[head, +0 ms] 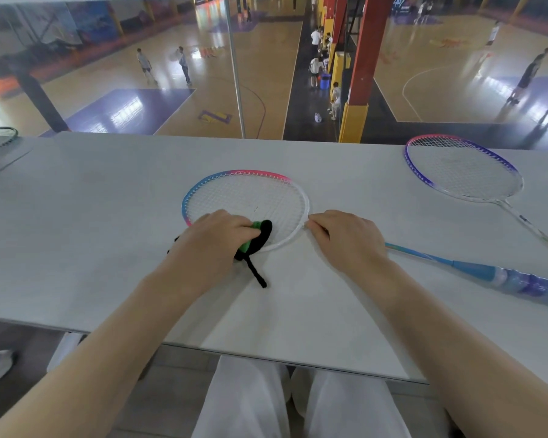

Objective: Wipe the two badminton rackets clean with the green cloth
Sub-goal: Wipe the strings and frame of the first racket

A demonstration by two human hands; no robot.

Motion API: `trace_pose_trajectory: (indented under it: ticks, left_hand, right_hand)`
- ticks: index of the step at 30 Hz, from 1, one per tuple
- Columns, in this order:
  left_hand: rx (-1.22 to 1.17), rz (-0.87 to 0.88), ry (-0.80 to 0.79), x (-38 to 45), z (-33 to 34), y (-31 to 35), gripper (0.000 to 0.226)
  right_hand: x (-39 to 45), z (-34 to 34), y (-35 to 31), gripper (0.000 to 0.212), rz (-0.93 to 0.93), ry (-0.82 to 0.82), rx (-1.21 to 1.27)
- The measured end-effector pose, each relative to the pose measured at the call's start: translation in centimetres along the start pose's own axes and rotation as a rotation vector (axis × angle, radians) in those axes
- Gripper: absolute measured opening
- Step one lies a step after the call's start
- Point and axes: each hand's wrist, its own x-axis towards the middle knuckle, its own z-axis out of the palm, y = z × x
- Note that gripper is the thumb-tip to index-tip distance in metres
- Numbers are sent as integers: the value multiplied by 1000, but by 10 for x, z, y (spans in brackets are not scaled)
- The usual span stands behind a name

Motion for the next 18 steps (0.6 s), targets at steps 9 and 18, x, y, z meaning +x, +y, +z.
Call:
trace_pose_trajectory:
  ticks: [9, 18]
  left_hand:
    - [60, -25, -5, 84, 8, -12, 58]
    - [-16, -96, -47, 156, 12, -24, 53]
  right_hand:
    - [0, 0, 1, 35, -27, 16, -15]
    - [1, 2, 1, 37, -32, 9, -16]
